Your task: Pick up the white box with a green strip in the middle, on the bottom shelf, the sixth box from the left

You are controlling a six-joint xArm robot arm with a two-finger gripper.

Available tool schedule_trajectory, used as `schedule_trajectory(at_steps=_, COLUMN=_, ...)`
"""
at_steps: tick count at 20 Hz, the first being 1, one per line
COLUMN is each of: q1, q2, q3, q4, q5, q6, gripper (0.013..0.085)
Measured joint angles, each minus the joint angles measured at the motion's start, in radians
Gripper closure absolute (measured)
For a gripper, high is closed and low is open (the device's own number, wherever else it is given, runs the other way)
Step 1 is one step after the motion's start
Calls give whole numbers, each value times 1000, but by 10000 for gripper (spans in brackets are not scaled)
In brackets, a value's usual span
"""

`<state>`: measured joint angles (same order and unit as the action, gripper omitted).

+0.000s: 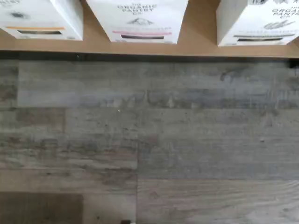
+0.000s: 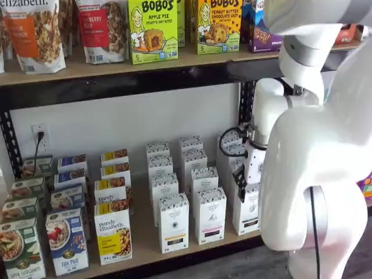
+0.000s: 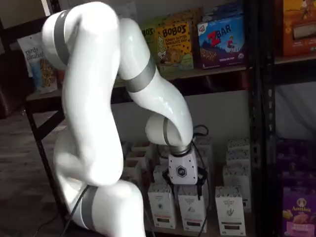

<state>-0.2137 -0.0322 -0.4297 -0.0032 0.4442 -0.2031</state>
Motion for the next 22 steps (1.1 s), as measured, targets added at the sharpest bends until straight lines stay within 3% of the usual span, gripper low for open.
schedule_trajectory(at_steps=2, q1=3, q2=85, q3=-56, q4=-42, q5=0, q6=40, gripper=130)
schedule_trajectory(at_steps=5, q1=12, q2=202, q3=-116, q4=-6, q5=-82, q6=15, gripper=130)
schedule_trajectory(at_steps=7, q1=18, q2=264, q3=-154, q4=-10, q5=-120, q6=26, gripper=130)
schedule_trajectory(at_steps=10, q1=25, q2=344, q3=-209, q4=-64, q5=-160, q6=83, gripper=130)
schedule_trajectory(at_steps=15, q1=26, q2=482, q3=-331, q4=-121, q5=-160, q6=138, gripper=130)
schedule_trajectory(at_steps=18, q1=14, q2=542, q3=-389, q4=-130, q5=-161, q6=135, gripper=130)
schedule_trajectory(at_steps=22, q1=-13, q2=626, q3=-492, q4=-114, q5=-149, q6=93, gripper=130)
